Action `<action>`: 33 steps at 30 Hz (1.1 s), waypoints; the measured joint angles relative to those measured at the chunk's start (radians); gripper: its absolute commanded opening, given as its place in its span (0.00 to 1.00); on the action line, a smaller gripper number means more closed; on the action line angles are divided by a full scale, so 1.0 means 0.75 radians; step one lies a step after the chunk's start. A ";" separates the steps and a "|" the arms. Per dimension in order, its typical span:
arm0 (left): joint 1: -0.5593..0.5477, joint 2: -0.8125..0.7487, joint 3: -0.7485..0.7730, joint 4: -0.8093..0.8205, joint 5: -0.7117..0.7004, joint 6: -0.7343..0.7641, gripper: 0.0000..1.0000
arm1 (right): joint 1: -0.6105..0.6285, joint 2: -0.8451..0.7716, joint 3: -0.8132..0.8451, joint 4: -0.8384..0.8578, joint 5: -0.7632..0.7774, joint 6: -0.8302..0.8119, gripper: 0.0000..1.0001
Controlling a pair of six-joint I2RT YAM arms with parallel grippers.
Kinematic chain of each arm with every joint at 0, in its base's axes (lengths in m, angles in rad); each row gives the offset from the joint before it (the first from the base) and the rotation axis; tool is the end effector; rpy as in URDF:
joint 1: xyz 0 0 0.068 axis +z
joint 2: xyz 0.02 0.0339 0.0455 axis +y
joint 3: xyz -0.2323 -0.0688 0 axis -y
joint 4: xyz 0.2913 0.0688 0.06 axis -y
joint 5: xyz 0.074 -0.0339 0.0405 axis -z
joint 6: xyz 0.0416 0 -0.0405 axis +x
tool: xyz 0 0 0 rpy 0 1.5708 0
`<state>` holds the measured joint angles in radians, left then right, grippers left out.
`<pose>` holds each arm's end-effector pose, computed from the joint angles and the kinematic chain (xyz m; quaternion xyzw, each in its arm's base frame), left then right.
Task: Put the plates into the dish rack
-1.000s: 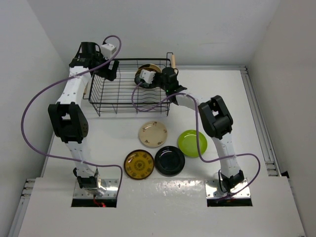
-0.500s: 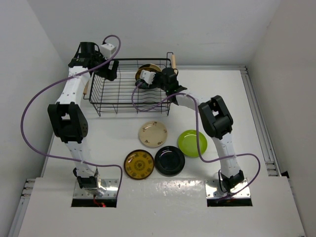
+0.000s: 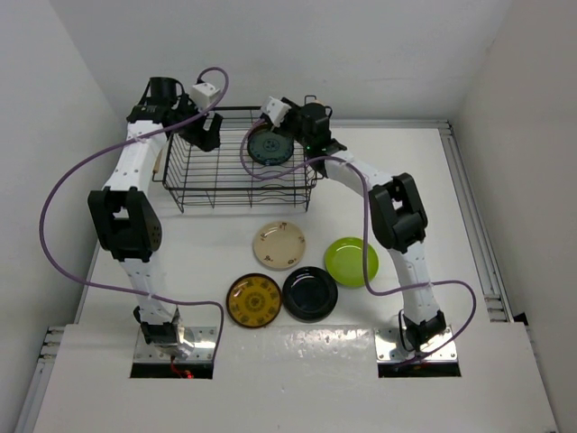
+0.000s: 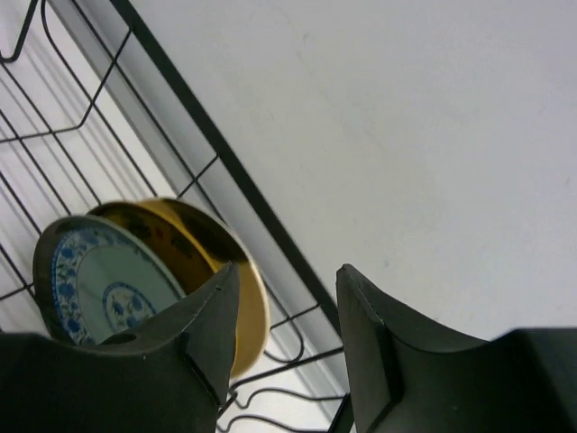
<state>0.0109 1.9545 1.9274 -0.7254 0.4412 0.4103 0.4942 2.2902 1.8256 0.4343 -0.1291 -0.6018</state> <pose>0.4814 -0.0125 0.3047 0.2629 0.8602 -0.1152 0.4216 0.5042 0.2777 0.2079 -0.4115 0.5880 0.0089 0.6963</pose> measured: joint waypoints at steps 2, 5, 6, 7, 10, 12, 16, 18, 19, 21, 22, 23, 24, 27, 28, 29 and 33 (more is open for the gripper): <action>-0.010 -0.003 0.000 -0.012 0.002 0.011 0.87 | -0.007 0.000 -0.027 0.009 -0.006 0.030 0.48; -0.025 -0.007 0.000 -0.051 0.029 0.062 0.85 | -0.014 -0.001 -0.080 0.018 -0.001 0.067 0.53; -0.028 -0.008 0.000 -0.069 0.046 0.080 0.84 | -0.012 -0.001 -0.091 0.015 0.001 0.080 0.57; -0.039 -0.009 0.015 -0.115 0.071 0.137 0.84 | -0.008 -0.004 -0.099 0.009 0.008 0.107 0.66; -0.082 -0.009 0.065 -0.271 0.126 0.309 0.84 | -0.001 -0.053 -0.108 -0.061 0.035 0.195 0.89; -0.146 -0.020 0.084 -0.386 0.137 0.444 0.81 | 0.001 -0.128 -0.110 -0.136 0.056 0.271 0.96; -0.309 -0.088 0.022 -0.550 0.126 0.586 0.76 | -0.015 -0.371 -0.140 -0.315 0.068 0.441 1.00; -0.385 -0.161 -0.086 -0.588 0.125 0.608 0.75 | -0.050 -0.534 -0.203 -0.397 0.056 0.561 1.00; -0.418 -0.213 -0.170 -0.607 0.124 0.622 0.75 | -0.078 -0.616 -0.249 -0.410 0.051 0.629 1.00; -0.459 -0.293 -0.303 -0.658 0.118 0.649 0.76 | -0.146 -0.786 -0.385 -0.420 0.042 0.754 1.00; -0.473 -0.333 -0.378 -0.663 0.114 0.662 0.79 | -0.180 -0.869 -0.464 -0.418 0.042 0.815 1.00; -0.488 -0.378 -0.461 -0.665 0.109 0.668 0.79 | -0.216 -0.943 -0.538 -0.421 0.050 0.866 1.00; -0.505 -0.424 -0.547 -0.666 0.096 0.668 0.80 | -0.248 -1.007 -0.620 -0.417 0.067 0.908 1.00; -0.540 -0.543 -0.821 -0.584 0.044 0.625 0.82 | -0.262 -1.177 -0.873 -0.450 0.121 0.991 1.00; -0.548 -0.571 -0.910 -0.542 0.026 0.596 0.82 | -0.247 -1.217 -0.939 -0.479 0.139 1.005 1.00; -0.550 -0.595 -1.005 -0.482 0.010 0.558 0.82 | -0.223 -1.255 -1.002 -0.500 0.163 1.017 1.00; -0.550 -0.602 -1.173 -0.347 -0.008 0.452 0.83 | -0.116 -1.390 -1.172 -0.609 0.241 1.046 0.99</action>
<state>-0.4015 1.5032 1.0473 -0.9859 0.4351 0.7494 0.4068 1.2480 0.9463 -0.0223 0.0517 0.1825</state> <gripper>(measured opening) 0.819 0.991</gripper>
